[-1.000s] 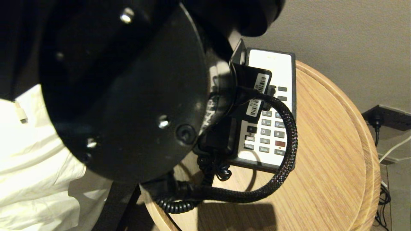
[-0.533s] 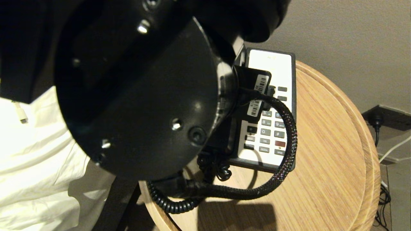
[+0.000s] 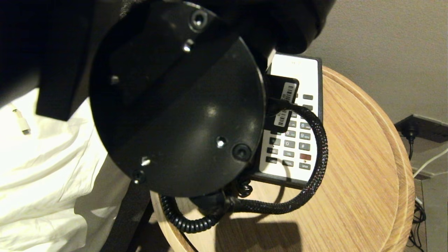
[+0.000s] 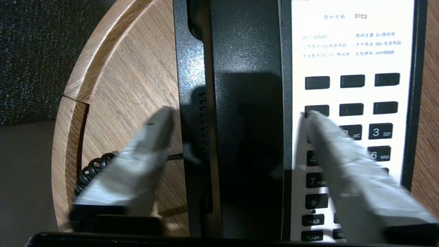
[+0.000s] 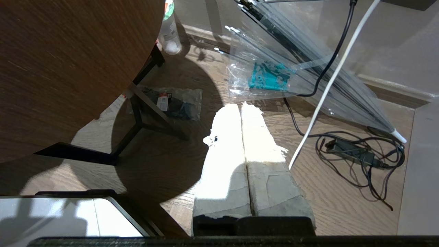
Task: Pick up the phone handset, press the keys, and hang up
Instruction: Pick up the desk phone handset
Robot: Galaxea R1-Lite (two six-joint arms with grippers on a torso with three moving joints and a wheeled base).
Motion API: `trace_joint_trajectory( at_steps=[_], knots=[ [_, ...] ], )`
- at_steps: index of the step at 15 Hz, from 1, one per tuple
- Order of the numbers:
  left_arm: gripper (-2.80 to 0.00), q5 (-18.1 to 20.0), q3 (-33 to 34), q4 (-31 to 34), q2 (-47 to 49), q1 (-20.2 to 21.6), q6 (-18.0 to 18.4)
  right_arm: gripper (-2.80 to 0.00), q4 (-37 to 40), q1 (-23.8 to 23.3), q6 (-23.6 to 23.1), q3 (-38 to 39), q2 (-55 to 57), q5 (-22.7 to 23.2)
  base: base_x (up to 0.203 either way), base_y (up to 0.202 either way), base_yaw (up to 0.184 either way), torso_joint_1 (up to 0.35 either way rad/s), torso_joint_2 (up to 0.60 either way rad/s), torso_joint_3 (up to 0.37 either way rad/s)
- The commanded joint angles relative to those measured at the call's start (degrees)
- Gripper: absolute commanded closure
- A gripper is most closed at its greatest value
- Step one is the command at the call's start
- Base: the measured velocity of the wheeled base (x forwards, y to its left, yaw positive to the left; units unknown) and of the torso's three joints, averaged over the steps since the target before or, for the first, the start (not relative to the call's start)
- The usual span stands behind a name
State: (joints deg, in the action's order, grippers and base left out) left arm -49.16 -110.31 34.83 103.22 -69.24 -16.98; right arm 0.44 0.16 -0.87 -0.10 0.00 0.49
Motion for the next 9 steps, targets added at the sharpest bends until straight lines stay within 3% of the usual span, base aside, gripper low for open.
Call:
trace_joint_trajectory(
  at_steps=[1, 9],
  knots=[
    [0.0, -0.32, -0.08, 0.08, 0.13, -0.02, -0.07, 0.0, 0.0, 0.02, -0.01, 0.01, -0.07, 0.04, 0.0, 0.0, 0.0, 0.0, 0.0, 0.0],
    [0.0, -0.32, -0.08, 0.06, 0.32, -0.1, -0.16, 0.0, 0.0, 0.02, -0.01, 0.01, -0.09, 0.04, 0.0, 0.0, 0.0, 0.0, 0.0, 0.0]
  ],
)
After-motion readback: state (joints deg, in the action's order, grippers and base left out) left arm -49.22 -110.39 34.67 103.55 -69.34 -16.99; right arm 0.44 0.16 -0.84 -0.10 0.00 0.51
